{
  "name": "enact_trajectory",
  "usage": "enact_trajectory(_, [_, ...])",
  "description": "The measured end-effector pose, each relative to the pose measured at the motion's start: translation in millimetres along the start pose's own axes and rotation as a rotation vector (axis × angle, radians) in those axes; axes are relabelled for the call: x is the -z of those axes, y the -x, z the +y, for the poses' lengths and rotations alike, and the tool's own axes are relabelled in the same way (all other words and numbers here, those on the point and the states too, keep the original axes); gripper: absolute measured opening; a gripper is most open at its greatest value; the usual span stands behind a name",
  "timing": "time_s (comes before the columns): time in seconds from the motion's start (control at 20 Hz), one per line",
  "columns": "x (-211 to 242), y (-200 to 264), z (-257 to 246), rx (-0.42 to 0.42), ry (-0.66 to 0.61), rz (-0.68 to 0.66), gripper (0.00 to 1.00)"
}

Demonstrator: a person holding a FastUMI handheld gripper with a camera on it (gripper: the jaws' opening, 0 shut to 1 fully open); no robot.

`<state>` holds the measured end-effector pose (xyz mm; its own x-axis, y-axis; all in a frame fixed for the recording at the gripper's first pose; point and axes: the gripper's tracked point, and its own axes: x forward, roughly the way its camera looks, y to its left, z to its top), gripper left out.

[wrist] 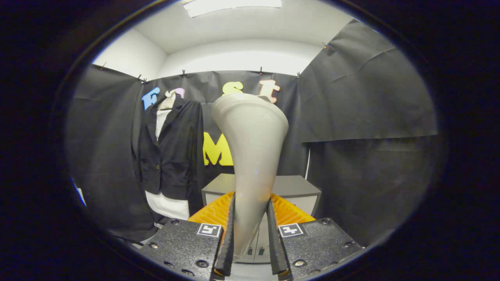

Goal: Iron the clothes twice with a garment steamer, once on the left side and once on the right side.

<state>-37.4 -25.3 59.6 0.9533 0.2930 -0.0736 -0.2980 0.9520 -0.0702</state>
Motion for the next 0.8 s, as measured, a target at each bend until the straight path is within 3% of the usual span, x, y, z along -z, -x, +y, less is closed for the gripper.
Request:
enact_trajectory(0.35, [20,18,-35,0.039,-0.029,0.012,0.40])
enact_trajectory(0.8, [-2,0,1,0.060,-0.015,-0.032,0.40])
